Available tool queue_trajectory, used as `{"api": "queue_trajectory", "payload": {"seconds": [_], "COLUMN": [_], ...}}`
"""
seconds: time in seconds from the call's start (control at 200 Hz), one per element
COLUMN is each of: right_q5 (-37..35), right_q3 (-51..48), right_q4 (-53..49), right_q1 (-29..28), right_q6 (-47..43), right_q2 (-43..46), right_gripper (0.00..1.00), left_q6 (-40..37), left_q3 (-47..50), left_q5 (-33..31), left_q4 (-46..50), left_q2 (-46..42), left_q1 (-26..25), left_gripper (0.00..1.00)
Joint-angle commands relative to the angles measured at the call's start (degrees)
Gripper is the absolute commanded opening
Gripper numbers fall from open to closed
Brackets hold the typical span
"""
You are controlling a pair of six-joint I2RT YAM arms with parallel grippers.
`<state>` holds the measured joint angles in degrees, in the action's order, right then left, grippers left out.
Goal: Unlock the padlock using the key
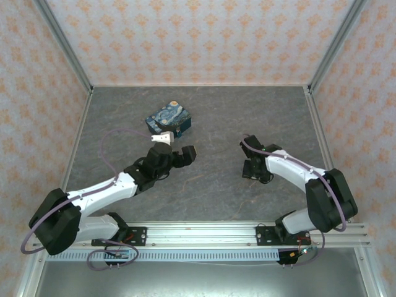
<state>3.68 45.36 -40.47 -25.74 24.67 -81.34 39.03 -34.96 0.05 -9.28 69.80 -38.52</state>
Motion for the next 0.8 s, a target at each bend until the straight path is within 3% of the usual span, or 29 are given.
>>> {"api": "queue_trajectory", "payload": {"seconds": [0.0,0.796], "right_q5": [-1.8,0.0], "right_q3": [1.8,2.9], "right_q4": [-1.6,0.0], "right_q1": [-0.3,-0.3], "right_q6": [0.1,-0.8], "right_q2": [-1.5,-8.4], "right_gripper": [0.49,0.27], "left_q6": [0.0,-0.1], "left_q3": [-1.9,-4.5], "left_q5": [0.2,-0.3], "left_q4": [-2.0,1.2], "left_q2": [0.6,1.3], "left_q1": [-0.7,-0.8], "left_gripper": [1.00,1.00]}}
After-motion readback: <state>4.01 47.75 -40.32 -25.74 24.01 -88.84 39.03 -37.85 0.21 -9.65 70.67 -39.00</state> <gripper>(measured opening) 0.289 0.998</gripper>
